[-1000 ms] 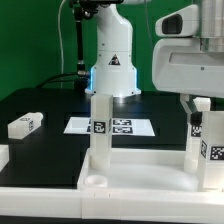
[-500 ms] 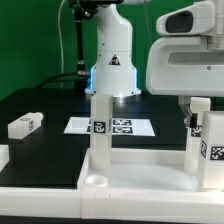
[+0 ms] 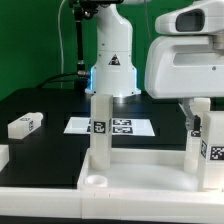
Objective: Assemble desk
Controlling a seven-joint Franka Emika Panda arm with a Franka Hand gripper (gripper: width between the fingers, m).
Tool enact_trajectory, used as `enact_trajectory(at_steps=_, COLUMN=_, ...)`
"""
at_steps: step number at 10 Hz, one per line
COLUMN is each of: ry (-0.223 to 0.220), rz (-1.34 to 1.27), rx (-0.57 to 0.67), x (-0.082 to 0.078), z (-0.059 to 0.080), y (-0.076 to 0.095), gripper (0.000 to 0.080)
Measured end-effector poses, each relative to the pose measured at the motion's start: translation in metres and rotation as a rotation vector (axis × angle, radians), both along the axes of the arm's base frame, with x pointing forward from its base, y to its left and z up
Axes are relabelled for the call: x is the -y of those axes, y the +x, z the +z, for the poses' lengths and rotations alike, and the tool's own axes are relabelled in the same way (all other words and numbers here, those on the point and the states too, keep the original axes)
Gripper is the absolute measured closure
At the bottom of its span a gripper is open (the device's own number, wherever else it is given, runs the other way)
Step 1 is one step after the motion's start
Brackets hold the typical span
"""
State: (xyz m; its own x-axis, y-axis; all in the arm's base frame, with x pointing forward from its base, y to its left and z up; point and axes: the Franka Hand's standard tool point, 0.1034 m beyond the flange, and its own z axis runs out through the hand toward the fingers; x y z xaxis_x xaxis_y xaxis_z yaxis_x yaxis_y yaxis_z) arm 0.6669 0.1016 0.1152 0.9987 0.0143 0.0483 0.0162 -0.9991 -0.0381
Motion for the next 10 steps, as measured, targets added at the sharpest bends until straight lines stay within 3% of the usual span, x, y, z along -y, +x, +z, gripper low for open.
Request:
enact_trajectory(at_steps=1, ry=0.0, rz=0.0, rx=0.0, x=0.0001, z=0.0, y=0.0, gripper=0.0239)
enact_trajectory(at_steps=2, ry=0.0, rz=0.0, rx=0.0, x=0.0003, z=0.0, y=0.0, gripper=0.0436)
enact_trajectory(at_steps=3, ry=-0.001, rz=-0.002, rx=0.0, x=0.0018, z=-0.0001, y=0.0002, gripper=0.0509)
enact_trajectory(at_steps=7, ry=0.008, rz=-0.062, rx=-0.004, x=0.0038, z=-0.0006, y=-0.0001, gripper=0.0509)
enact_trajectory(at_steps=10, ry=0.042, rz=-0.361, rx=0.0, x=0.0077, z=-0.0014, y=0.0012, gripper=0.0509)
